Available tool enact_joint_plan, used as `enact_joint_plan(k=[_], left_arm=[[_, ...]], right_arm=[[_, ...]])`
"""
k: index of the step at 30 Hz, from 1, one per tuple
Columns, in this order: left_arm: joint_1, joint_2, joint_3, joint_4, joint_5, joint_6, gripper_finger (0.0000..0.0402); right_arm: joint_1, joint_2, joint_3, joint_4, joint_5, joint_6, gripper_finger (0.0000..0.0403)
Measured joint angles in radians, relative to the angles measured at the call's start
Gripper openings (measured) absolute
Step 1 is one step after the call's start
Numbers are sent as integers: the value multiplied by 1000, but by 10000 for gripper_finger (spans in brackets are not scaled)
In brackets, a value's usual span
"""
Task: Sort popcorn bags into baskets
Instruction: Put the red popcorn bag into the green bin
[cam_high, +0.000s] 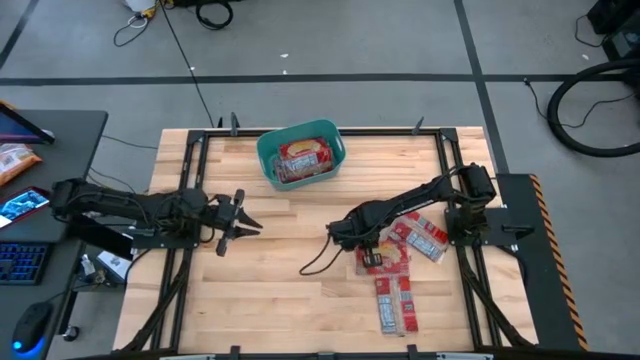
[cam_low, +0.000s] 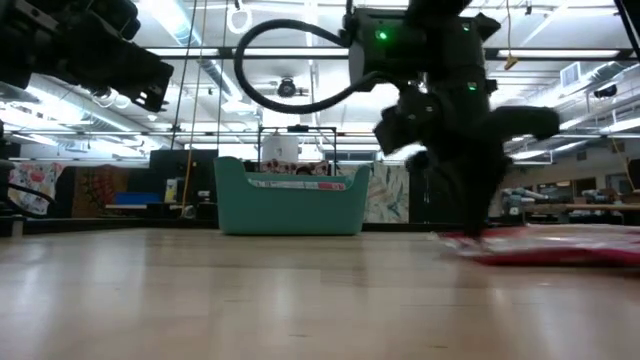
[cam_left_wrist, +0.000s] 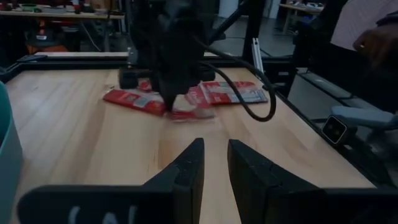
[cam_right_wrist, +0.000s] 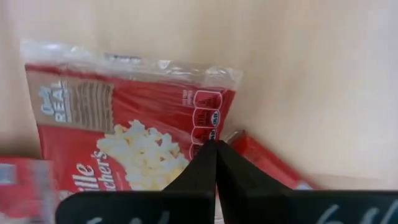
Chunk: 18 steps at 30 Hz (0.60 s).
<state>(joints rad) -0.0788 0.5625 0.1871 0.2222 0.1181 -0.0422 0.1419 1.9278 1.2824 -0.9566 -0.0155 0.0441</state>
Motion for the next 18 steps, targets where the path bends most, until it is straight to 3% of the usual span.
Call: enact_joint_plan(k=[6,14,18], left_arm=[[0,0,0,-2,-44,-35,75],[1,0,1,-35,-323,-73,75],[1,0,1,-79,-360,-78,75]], right_arm=[[-13,0,107,-66,156,-23,5],[-21,0,270,-93,386,-97,5],[-21,0,335,-93,424,-141,5]])
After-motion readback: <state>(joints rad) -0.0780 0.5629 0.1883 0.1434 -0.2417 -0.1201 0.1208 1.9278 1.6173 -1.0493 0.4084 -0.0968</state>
